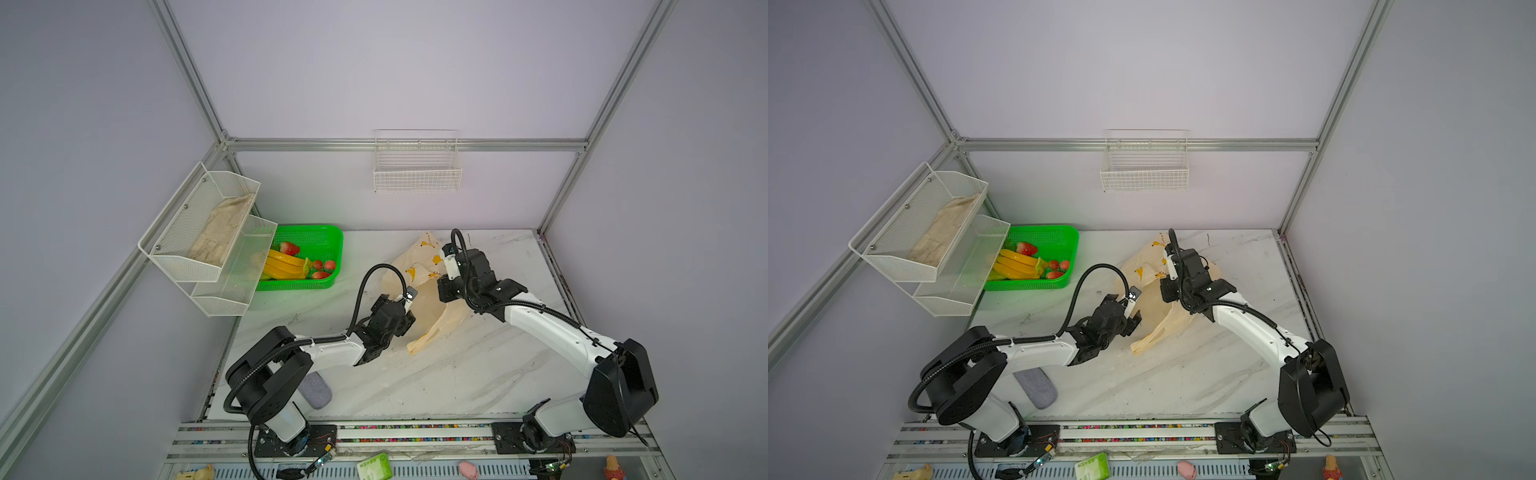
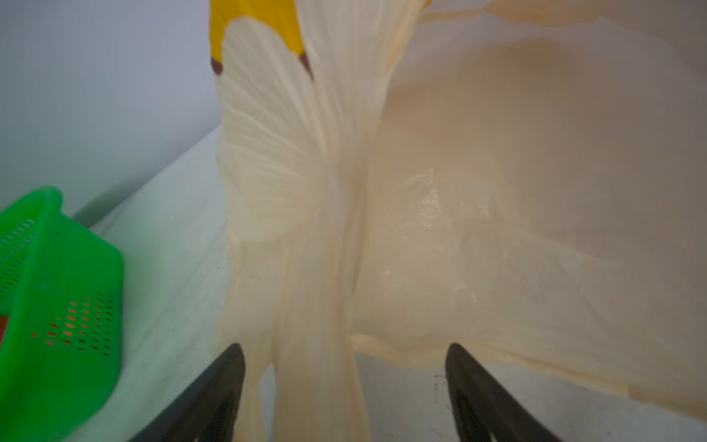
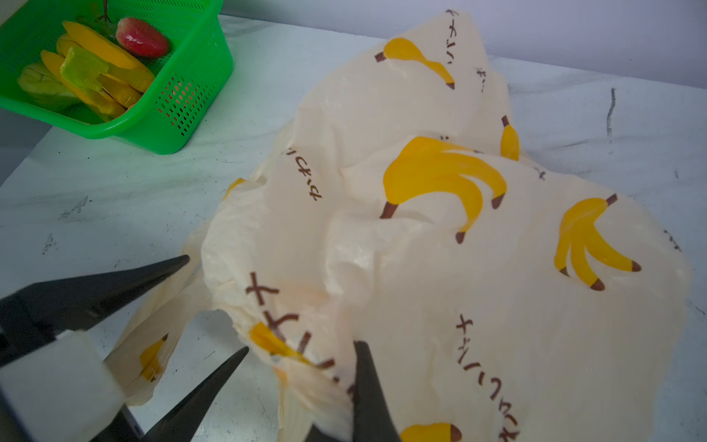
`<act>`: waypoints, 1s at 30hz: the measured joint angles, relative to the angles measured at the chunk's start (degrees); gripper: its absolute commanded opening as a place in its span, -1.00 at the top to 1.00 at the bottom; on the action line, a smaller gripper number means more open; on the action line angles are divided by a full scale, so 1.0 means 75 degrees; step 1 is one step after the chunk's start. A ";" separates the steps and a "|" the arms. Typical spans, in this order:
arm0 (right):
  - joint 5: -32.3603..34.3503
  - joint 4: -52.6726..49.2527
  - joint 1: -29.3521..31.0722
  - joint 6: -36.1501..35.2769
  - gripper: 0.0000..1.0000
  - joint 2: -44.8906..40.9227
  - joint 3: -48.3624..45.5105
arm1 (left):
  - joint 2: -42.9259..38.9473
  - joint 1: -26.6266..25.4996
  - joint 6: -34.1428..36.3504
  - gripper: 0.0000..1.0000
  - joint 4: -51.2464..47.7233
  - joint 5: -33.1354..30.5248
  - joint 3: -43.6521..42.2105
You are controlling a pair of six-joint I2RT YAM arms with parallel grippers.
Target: Place the fake fruits into the plastic bag and tie a complex knot
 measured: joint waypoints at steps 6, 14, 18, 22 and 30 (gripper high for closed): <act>0.0154 -0.0364 -0.0029 -0.0245 1.00 -0.0137 0.0050 | 0.0079 0.0006 -0.0020 0.58 0.0289 0.0009 0.0029; 0.0935 -0.0603 -0.0032 -0.0886 1.00 -0.0898 0.0399 | -0.1591 0.0020 -0.1110 1.00 -0.1000 0.1451 0.0201; 0.1087 -0.0370 -0.0032 -0.1221 0.71 -0.1265 0.0396 | -0.2439 0.0035 -0.2087 1.00 -0.2020 0.2468 0.1035; 0.1320 -0.0041 0.0050 -0.1571 0.32 -0.1314 0.0388 | -0.2602 0.0087 -0.2824 1.00 -0.3130 0.3416 0.2028; 0.1591 0.0697 0.0312 -0.2349 0.08 -0.1300 0.0111 | -0.2550 0.0839 -0.3771 1.00 -0.4855 0.5747 0.3019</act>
